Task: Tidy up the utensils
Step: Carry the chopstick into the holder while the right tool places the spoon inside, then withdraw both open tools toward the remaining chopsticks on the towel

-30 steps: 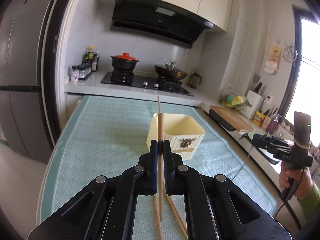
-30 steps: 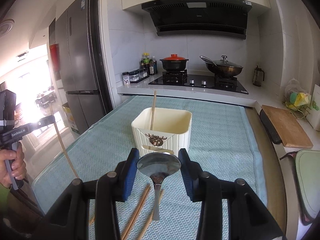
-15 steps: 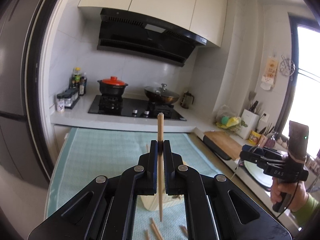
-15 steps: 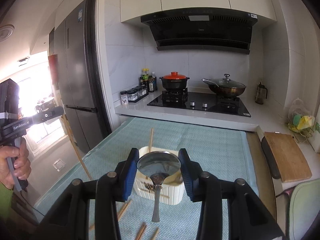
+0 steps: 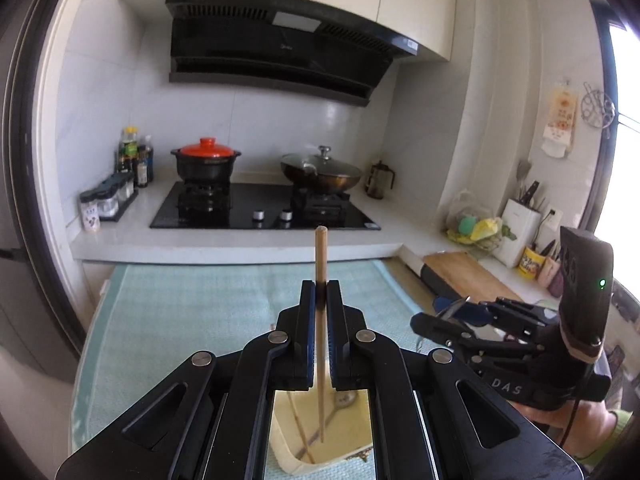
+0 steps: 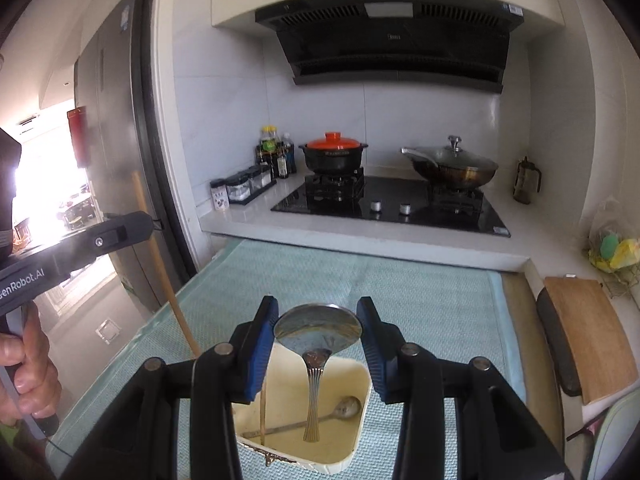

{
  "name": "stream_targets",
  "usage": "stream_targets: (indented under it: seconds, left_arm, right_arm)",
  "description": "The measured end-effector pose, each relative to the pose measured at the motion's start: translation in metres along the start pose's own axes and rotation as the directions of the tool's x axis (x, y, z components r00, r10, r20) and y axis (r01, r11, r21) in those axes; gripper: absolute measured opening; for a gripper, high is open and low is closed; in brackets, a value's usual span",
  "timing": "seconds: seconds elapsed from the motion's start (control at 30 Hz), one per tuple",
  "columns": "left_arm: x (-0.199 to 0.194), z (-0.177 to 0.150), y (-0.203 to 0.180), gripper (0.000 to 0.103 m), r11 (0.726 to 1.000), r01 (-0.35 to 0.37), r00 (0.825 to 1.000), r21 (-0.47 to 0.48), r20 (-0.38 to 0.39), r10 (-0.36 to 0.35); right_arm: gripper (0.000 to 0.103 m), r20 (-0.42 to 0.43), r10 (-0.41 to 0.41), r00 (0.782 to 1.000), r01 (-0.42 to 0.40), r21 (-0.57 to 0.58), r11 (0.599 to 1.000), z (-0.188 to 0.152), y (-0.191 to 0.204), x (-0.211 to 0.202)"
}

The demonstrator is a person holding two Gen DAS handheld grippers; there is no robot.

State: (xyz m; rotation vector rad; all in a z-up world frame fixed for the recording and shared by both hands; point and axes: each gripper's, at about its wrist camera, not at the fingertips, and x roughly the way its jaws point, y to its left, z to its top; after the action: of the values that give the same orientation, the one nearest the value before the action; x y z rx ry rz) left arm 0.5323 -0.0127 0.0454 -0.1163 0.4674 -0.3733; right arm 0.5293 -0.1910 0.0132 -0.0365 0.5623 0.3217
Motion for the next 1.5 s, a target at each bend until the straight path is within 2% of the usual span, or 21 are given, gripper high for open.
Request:
stream_targets:
  seconds: [0.17, 0.3, 0.4, 0.43, 0.47, 0.5, 0.53, 0.7, 0.77, 0.83, 0.93, 1.07, 1.17, 1.3, 1.4, 1.5]
  left_arm:
    - [0.051, -0.027, 0.013, 0.003, 0.999, -0.017, 0.995, -0.036, -0.104, 0.013]
    - [0.081, -0.045, 0.016, 0.004, 0.999, -0.027, 0.985, -0.046, -0.172, 0.019]
    - [0.097, -0.051, 0.019, 0.006, 0.996, -0.066, 0.975, -0.060, -0.216, 0.052]
    - [0.099, -0.051, 0.022, 0.014, 0.995, -0.068, 0.972, -0.079, -0.232, 0.048]
    - [0.098, -0.050, 0.025, 0.028, 0.992, -0.067, 0.969, -0.102, -0.244, 0.041]
    - [0.093, -0.048, 0.027, 0.036, 0.990, -0.070, 0.969, -0.121, -0.245, 0.039]
    - [0.084, -0.046, 0.029, 0.048, 0.989, -0.073, 0.971, -0.128, -0.234, 0.041]
    - [0.008, -0.030, 0.032, 0.069, 0.995, -0.100, 0.980, -0.029, -0.176, 0.094]
    - [-0.033, -0.034, 0.032, 0.082, 0.993, -0.111, 0.979, 0.027, -0.167, 0.114]
    - [-0.075, -0.047, 0.028, 0.088, 0.988, -0.125, 0.975, 0.091, -0.171, 0.140]
    - [-0.132, -0.076, 0.023, 0.093, 0.969, -0.165, 0.963, 0.183, -0.183, 0.198]
    - [-0.185, -0.130, 0.016, 0.096, 0.962, -0.176, 0.950, 0.210, -0.219, 0.221]
    - [-0.206, -0.175, 0.010, 0.097, 0.969, -0.179, 0.944, 0.170, -0.250, 0.218]
    - [-0.216, -0.230, -0.002, 0.097, 0.970, -0.219, 0.935, 0.107, -0.261, 0.240]
    - [-0.219, -0.259, -0.009, 0.097, 0.978, -0.208, 0.942, 0.029, -0.263, 0.208]
    - [-0.218, -0.278, -0.012, 0.097, 0.979, -0.201, 0.949, -0.030, -0.255, 0.187]
  right_arm:
    - [0.041, -0.161, -0.001, 0.987, 0.012, 0.069, 0.998, -0.032, -0.019, 0.060]
    - [0.041, -0.214, -0.013, 0.977, 0.035, 0.101, 0.994, -0.045, -0.029, 0.085]
    - [0.042, -0.232, 0.000, 0.973, 0.030, 0.127, 0.992, -0.042, -0.033, 0.093]
    - [0.044, -0.231, 0.001, 0.973, 0.032, 0.138, 0.990, -0.040, -0.035, 0.093]
    - [0.050, -0.226, -0.002, 0.974, 0.036, 0.147, 0.988, -0.036, -0.036, 0.091]
    - [0.052, -0.216, -0.009, 0.976, 0.043, 0.153, 0.987, -0.031, -0.037, 0.087]
    - [0.053, -0.199, -0.016, 0.980, 0.047, 0.155, 0.987, -0.026, -0.038, 0.080]
    - [0.053, -0.079, -0.032, 0.996, 0.040, 0.091, 0.995, -0.003, -0.028, 0.013]
    - [0.056, -0.036, -0.024, 0.999, 0.027, 0.059, 0.998, -0.004, -0.022, -0.023]
    - [0.056, -0.010, -0.021, 1.000, 0.021, 0.029, 0.999, -0.013, -0.017, -0.057]
    - [0.056, -0.010, -0.014, 1.000, 0.014, -0.001, 1.000, -0.040, -0.010, -0.100]
    - [0.056, -0.034, -0.030, 0.999, 0.030, -0.006, 1.000, -0.092, 0.000, -0.141]
    - [0.056, -0.017, -0.074, 0.997, 0.074, -0.033, 0.997, -0.136, 0.015, -0.166]
    - [0.056, -0.011, -0.111, 0.994, 0.111, -0.021, 0.994, -0.199, 0.034, -0.189]
    - [0.056, -0.042, -0.142, 0.989, 0.143, 0.019, 0.990, -0.245, 0.040, -0.195]
    - [0.056, -0.075, -0.181, 0.981, 0.183, 0.010, 0.983, -0.281, 0.046, -0.195]
